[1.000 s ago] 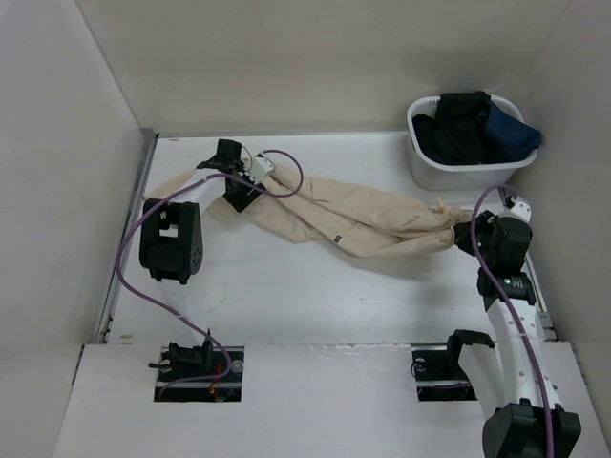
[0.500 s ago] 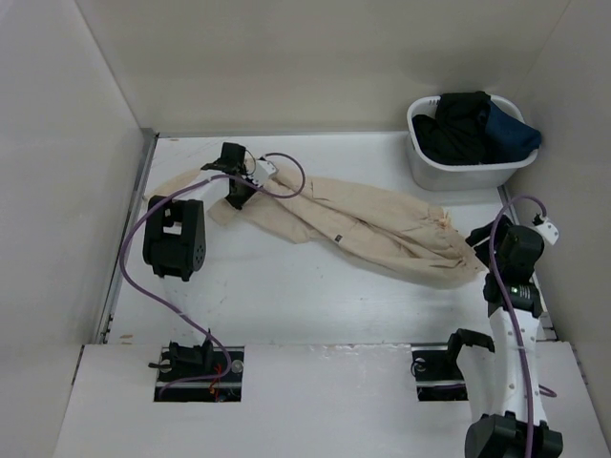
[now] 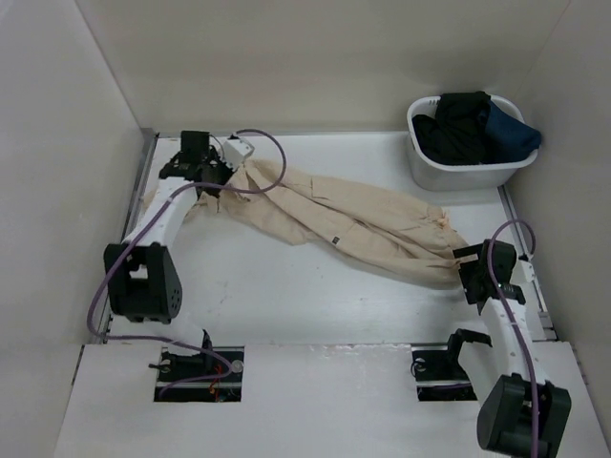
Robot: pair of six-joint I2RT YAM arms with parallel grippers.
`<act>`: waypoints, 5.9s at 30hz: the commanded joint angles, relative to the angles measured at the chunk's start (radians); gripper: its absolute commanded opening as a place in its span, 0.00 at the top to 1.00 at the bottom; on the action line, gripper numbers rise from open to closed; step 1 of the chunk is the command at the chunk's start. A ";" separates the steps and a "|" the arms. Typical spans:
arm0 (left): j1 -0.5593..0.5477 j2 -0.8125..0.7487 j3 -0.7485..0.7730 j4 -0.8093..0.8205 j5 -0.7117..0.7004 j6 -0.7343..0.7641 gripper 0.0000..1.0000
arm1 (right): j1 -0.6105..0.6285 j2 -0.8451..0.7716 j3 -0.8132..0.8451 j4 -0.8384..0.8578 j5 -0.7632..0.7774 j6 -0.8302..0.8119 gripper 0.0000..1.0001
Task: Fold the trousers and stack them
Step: Flatten the trousers out
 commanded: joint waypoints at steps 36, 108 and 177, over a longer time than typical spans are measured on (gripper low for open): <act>0.749 -0.503 -0.370 -0.708 0.215 0.722 0.45 | -0.170 0.182 0.026 0.274 -0.075 0.084 0.98; 0.315 0.005 0.068 -0.189 -0.006 0.249 0.46 | -0.259 0.158 0.138 0.337 -0.126 -0.116 0.99; 0.452 -0.024 0.198 -0.344 0.220 0.366 0.41 | -0.245 0.156 0.194 0.340 -0.175 -0.257 0.96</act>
